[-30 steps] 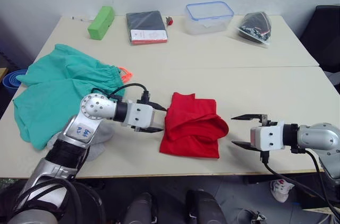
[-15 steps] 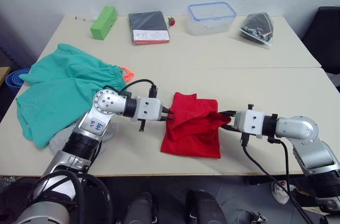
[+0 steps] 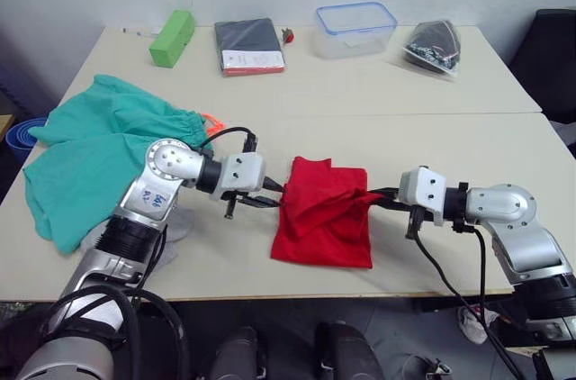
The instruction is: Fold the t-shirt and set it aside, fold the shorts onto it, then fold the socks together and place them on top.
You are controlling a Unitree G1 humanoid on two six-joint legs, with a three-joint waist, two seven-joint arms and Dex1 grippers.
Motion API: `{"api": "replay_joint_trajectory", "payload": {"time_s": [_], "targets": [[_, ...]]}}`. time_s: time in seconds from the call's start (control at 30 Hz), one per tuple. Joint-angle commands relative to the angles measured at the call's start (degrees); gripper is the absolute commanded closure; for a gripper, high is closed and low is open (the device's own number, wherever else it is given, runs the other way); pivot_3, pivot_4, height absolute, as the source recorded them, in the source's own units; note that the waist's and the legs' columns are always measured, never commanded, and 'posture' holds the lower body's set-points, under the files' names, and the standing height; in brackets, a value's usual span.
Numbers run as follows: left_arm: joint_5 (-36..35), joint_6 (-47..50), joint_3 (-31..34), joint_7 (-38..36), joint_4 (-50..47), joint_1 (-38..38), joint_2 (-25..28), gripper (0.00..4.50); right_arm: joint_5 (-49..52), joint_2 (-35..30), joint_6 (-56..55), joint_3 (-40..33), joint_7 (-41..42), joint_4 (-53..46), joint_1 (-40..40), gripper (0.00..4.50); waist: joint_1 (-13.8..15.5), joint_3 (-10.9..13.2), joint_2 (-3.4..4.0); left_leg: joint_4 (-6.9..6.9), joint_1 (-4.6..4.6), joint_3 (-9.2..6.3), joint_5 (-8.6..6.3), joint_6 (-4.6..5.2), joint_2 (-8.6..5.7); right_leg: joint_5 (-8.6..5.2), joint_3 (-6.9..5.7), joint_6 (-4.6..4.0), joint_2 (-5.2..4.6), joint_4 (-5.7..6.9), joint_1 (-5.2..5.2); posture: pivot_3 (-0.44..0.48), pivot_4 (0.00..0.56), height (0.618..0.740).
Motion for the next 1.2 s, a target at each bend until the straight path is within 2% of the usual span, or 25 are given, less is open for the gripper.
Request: {"api": "replay_joint_trajectory", "payload": {"time_s": [0.03, 0.17, 0.27, 0.5, 0.6, 0.67, 0.9, 1.07, 1.2], "targets": [[-0.7, -1.7, 0.4, -0.5, -3.8, 0.9, 0.1, 2.12, 0.5, -0.2, -0.3, -1.1, -0.4, -2.1, 0.2, 4.5, 0.1, 0.0, 0.0, 0.0, 0.0, 0.0, 0.0, 0.0, 0.0, 0.0, 0.0, 0.0, -0.01, 0.0, 0.0, 0.0, 0.15, 0.74], [1.2, -3.6, -1.8, -0.9, -5.7, 2.1, -0.3, 0.94, 0.7, -0.3, 0.4, -1.3, -0.8, -3.2, 0.9, 4.5, 0.1, 0.0, 0.0, 0.0, -0.01, -0.02, 0.0, 0.0, -0.01, 0.0, 0.0, 0.0, -0.02, 0.0, 0.01, 0.0, 0.15, 0.74], [3.3, -6.8, -3.4, -0.8, -5.1, 2.5, -0.4, 0.94, 0.8, -0.4, 0.9, -1.4, -1.0, -4.1, 1.4, 4.5, 0.1, 0.0, 0.0, 0.0, -0.01, -0.01, 0.0, 0.0, 0.0, 0.0, 0.0, 0.0, -0.02, -0.01, 0.0, 0.0, 0.15, 0.74], [7.1, -12.3, -4.5, 4.5, 0.7, 0.3, -4.7, 0.94, 1.0, -0.4, 2.1, -1.3, -1.1, -6.1, 2.3, 4.5, 0.1, 0.0, 0.0, 0.0, -0.01, -0.01, -0.01, 0.01, 0.0, 0.0, 0.0, 0.0, -0.02, -0.02, 0.0, 0.0, 0.15, 0.74], [7.0, -13.1, -4.3, 4.4, 2.2, 0.0, -5.2, 1.55, 1.1, -0.4, 2.7, -1.4, -1.2, -6.9, 2.6, 4.5, 0.1, 0.0, 0.0, 0.0, -0.01, -0.01, -0.01, 0.01, 0.01, 0.0, 0.0, 0.0, -0.03, -0.02, 0.0, 0.0, 0.15, 0.74], [6.7, -13.3, -4.1, 4.3, 2.9, -0.1, -5.2, 2.12, 1.2, -0.4, 2.9, -1.4, -1.2, -7.1, 2.7, 4.5, 0.1, 0.0, 0.0, 0.0, -0.01, -0.02, -0.01, 0.01, 0.02, 0.0, -0.01, 0.0, -0.03, -0.02, 0.0, 0.0, 0.15, 0.74], [4.5, -10.1, -2.8, 4.5, 3.9, -0.6, -6.4, 4.44, 1.3, -0.5, 3.0, -1.5, -1.1, -7.4, 3.0, 4.5, 0.1, 0.0, 0.0, 0.0, -0.02, -0.02, -0.01, 0.01, 0.02, 0.0, -0.02, 0.0, -0.03, -0.03, 0.0, 0.0, 0.15, 0.74], [0.6, 2.9, 1.5, 8.6, 8.1, -4.5, -10.1, 4.48, 4.0, 0.2, 7.0, -2.2, -1.1, -7.2, 1.8, 4.5, 0.3, 0.0, -0.01, 0.01, -0.04, -0.05, 0.0, 0.04, -0.02, 0.0, -0.07, 0.01, -0.02, -0.02, 0.02, 0.0, 0.15, 0.74], [-1.7, 18.4, 5.5, 14.8, 15.5, -9.3, -14.0, 4.48, 10.4, 2.1, 20.7, -3.4, -2.9, -6.6, -1.4, 4.5, 0.1, 0.0, -0.01, 0.04, -0.05, -0.11, 0.01, 0.06, -0.03, 0.01, -0.11, 0.01, 0.03, -0.01, 0.03, 0.0, 0.15, 0.74]]}}
